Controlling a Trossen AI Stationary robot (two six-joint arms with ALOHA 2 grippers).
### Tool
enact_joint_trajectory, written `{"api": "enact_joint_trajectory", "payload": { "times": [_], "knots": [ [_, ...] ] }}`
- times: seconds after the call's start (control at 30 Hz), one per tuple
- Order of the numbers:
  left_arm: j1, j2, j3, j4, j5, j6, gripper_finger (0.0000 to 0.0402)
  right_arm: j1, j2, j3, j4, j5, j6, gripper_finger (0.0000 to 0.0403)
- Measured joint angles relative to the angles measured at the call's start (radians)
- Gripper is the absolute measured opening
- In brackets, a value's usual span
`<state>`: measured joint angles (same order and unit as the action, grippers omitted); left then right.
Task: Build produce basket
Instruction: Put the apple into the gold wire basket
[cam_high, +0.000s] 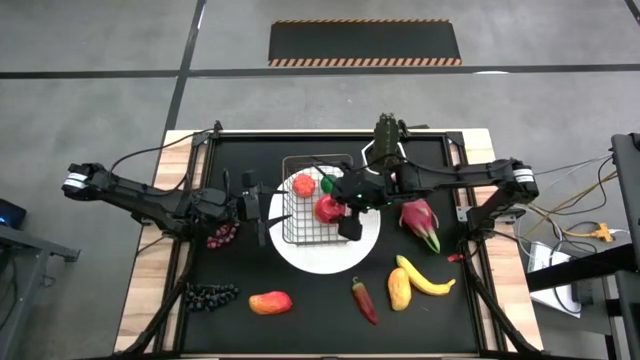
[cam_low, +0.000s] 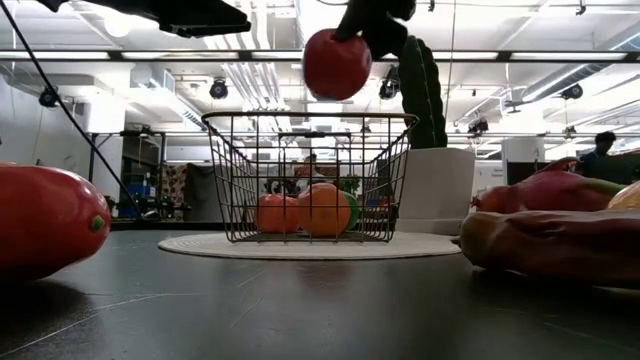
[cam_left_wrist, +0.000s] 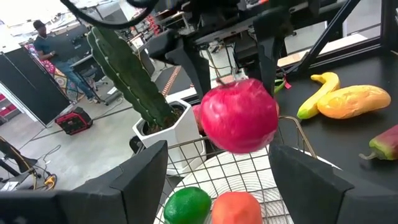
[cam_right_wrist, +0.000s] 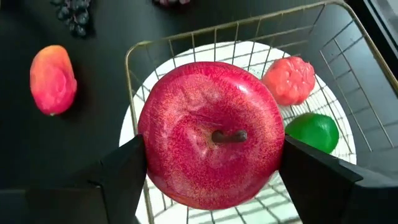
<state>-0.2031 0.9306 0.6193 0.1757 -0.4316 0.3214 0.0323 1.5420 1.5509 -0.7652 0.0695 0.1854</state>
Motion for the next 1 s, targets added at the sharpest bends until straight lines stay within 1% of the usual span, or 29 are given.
{"api": "enact_joint_trajectory", "payload": {
  "times": [0.67, 1.0],
  "knots": [
    [0.0, -0.002, 0.0, 0.003, 0.0, 0.0, 0.026, -0.066, 0.189, 0.0, 0.154, 0.001, -0.064, 0.0309],
    [0.0, -0.002, 0.0, 0.002, 0.0, 0.0, 0.026, -0.098, 0.267, 0.0, 0.258, 0.001, -0.108, 0.0309]
  ]
}}
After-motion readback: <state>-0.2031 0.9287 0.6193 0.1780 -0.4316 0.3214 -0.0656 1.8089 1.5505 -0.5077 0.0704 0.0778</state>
